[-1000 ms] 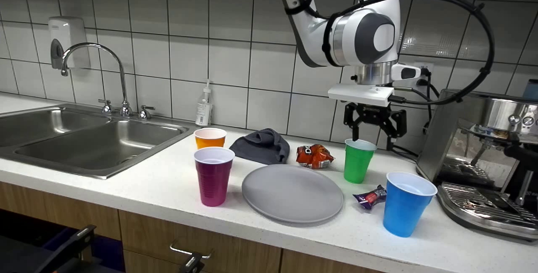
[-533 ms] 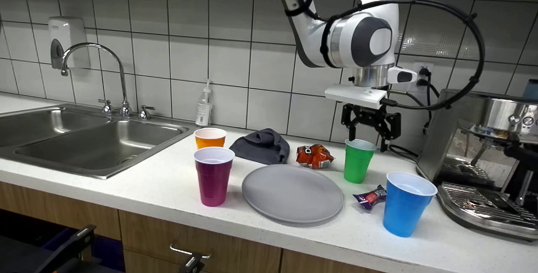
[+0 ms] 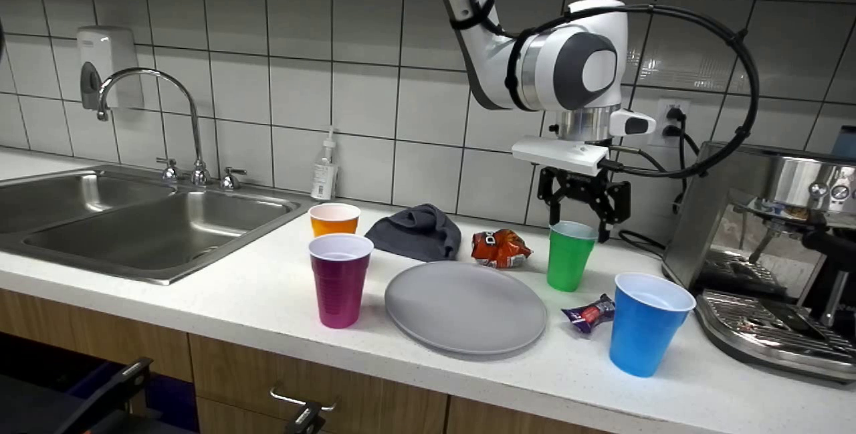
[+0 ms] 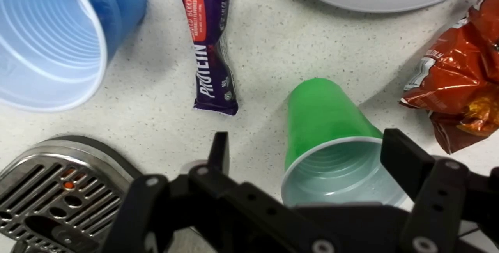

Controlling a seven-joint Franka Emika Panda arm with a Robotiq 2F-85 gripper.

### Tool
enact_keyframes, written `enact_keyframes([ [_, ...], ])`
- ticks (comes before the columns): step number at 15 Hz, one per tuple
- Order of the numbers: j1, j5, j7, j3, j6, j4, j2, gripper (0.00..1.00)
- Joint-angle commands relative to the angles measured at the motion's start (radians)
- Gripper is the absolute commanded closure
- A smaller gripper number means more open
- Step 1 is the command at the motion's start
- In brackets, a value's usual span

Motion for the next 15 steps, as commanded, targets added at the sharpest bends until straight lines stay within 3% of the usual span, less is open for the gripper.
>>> enact_keyframes([
  [1, -0.005, -0.005, 0.003, 0.004, -0.002, 0.003, 0.001, 0.0],
  [15, -0.008, 0.009, 0.032, 0.007, -0.014, 0.059, 0.03, 0.0],
])
